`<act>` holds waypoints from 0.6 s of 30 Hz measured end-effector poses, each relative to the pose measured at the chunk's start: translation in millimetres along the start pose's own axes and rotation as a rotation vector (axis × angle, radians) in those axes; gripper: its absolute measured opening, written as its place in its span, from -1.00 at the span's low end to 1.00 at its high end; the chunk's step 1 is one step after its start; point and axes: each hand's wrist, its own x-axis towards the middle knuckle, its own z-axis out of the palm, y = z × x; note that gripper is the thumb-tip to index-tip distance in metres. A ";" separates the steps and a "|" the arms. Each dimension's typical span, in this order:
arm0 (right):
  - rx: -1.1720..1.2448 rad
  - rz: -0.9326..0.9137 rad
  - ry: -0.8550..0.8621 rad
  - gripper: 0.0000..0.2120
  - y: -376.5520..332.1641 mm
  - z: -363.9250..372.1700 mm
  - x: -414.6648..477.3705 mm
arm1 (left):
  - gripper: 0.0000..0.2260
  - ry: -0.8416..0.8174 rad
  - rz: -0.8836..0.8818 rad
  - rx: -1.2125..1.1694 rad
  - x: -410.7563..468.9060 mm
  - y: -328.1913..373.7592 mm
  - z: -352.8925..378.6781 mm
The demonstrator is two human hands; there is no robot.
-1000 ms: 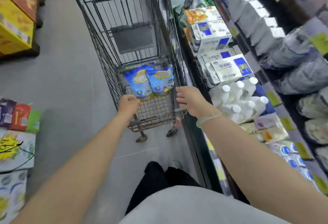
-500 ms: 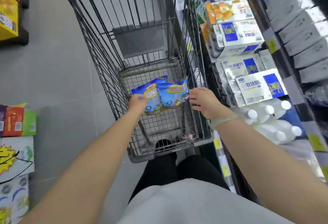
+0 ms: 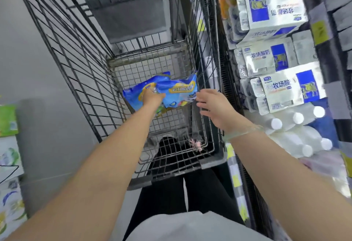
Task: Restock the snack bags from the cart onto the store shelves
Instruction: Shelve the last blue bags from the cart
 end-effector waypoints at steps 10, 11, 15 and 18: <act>-0.117 -0.026 0.027 -0.61 11.2 -6.7 16.1 | -0.80 -0.037 0.123 -0.013 21.9 -16.5 22.6; -0.139 -0.046 0.026 -0.60 11.3 -5.1 17.4 | -0.81 -0.035 0.146 0.037 18.0 -19.0 21.6; -0.348 -0.224 0.006 -0.52 10.1 9.1 34.8 | -0.67 -0.078 0.203 0.218 16.5 -32.1 11.8; -0.799 -0.398 0.005 -0.38 4.6 18.5 57.2 | -0.76 -0.074 0.275 0.331 16.9 -40.3 5.4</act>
